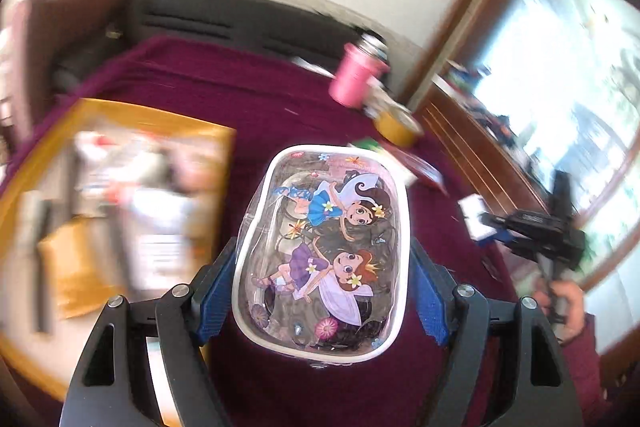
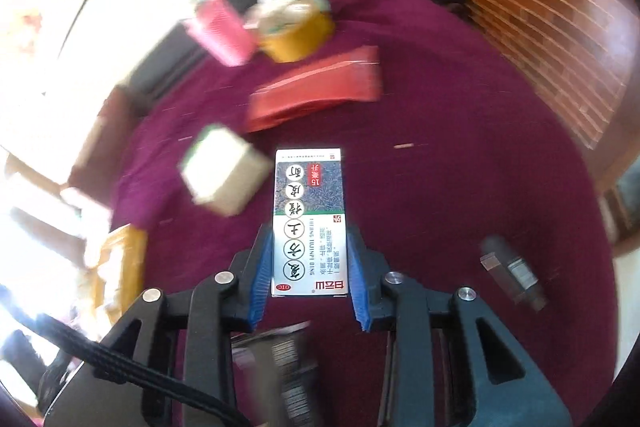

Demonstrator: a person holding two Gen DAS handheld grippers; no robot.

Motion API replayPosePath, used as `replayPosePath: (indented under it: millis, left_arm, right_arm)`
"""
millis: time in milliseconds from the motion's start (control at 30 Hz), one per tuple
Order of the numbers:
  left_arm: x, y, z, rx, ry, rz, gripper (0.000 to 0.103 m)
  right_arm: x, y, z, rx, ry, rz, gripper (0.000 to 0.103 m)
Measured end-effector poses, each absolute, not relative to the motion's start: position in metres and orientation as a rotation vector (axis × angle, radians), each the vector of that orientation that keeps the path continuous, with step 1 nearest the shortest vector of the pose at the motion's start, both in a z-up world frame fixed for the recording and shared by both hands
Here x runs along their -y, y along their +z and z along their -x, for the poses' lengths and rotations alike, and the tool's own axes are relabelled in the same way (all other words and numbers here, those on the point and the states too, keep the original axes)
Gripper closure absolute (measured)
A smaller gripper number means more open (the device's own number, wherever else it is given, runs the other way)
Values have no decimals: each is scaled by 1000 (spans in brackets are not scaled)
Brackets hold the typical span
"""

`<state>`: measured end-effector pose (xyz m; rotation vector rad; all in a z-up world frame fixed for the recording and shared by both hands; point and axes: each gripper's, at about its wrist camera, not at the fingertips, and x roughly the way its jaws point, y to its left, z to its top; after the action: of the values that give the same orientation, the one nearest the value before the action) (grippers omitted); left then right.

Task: Organize objects
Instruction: 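Grasp the white-and-blue medicine box with the right gripper while the left carries the pouch toward the tray, then lower the pouch and medicine box into the tray and open both grippers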

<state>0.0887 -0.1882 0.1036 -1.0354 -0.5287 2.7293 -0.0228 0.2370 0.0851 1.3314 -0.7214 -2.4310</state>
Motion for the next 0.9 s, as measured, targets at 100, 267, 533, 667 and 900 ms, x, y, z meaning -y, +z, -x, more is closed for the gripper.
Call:
replayPosePath:
  millis: [100,267,533,667,900]
  left_arm:
    - [235,103,-114,589,2837,1039,31]
    - [293,82,-134,595,2990,1163,31]
    - [334,36,-133,671,3008,1374,31]
    - [342,29,-117,643,2998,1421,31]
    - [337,19,-99,547,3008,1453,27]
  right_arm:
    - [-188,103,10,687,-2308,-1263,71]
    - [-84,110,-8,564,-2098,-1235,71]
    - [74,81,-35,367,-1820,-1329,71]
    - [128,60,-49,254,-1759,-1378,71]
    - [182,36,-71,-81,-1881,-1365,70]
